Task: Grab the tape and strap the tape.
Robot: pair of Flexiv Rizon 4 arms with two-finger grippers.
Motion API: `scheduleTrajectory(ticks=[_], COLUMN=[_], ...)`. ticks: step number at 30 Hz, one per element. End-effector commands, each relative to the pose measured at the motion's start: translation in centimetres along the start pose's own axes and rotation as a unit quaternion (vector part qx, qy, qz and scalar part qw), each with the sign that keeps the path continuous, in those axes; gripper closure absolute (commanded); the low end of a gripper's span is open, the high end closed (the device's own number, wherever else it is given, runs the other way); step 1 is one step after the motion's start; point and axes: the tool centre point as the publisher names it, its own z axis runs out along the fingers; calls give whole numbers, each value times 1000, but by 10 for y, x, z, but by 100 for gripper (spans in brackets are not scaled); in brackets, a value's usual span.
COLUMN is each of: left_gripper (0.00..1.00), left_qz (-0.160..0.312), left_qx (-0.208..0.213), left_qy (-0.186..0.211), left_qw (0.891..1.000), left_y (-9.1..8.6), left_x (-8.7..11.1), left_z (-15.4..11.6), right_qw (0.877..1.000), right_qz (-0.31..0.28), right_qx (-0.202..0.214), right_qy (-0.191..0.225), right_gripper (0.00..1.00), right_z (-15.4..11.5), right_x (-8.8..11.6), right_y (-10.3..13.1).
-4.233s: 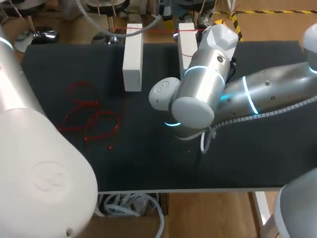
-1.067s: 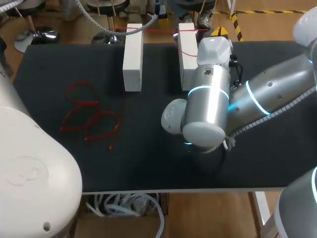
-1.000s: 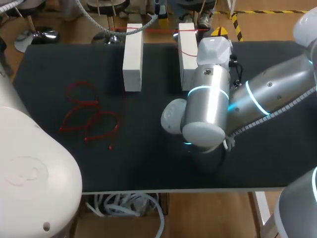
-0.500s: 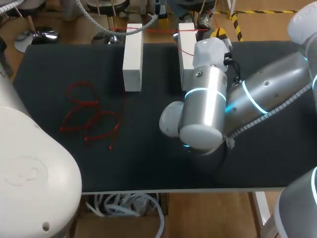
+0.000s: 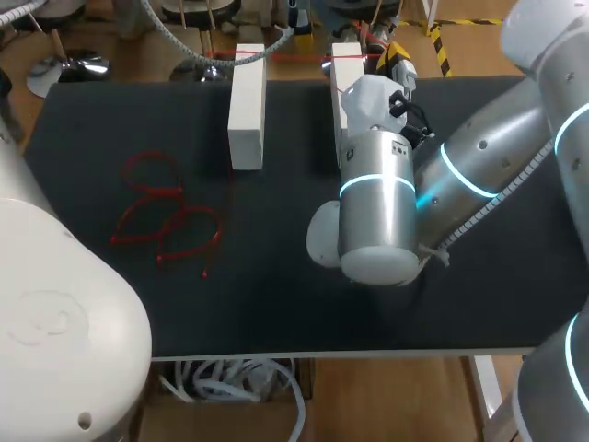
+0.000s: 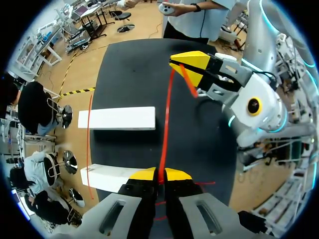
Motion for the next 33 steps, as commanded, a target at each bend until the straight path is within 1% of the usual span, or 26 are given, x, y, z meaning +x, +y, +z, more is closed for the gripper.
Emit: scheduleTrajectory(ticks=[1,5,9,17,20,26,33], left_gripper=[100,100,100,100,100,100,100], left_qz=[0,0,0,0,0,0,0], left_qx=[-2,-2,-2,-2,-2,-2,-2], left_qy=[1,1,1,1,1,1,1], left_qw=[1000,1000,1000,1000,1000,1000,1000], left_y=[-1,-1,-1,-1,-1,-1,-1], left_x=[-1,-1,-1,-1,-1,-1,-1], left_z=[-1,-1,-1,-1,-1,-1,-1], right_qw=[996,993,991,984,980,977,977], right_qz=[-92,-115,-135,-176,-193,-209,-210], right_qx=[-20,-12,6,23,17,1,8], right_qy=[-6,1,6,36,40,36,42], right_gripper=[100,100,100,100,100,100,100], right_z=[3,8,11,8,8,14,19], right_x=[11,14,16,20,19,12,4], right_y=[0,5,9,10,9,12,19])
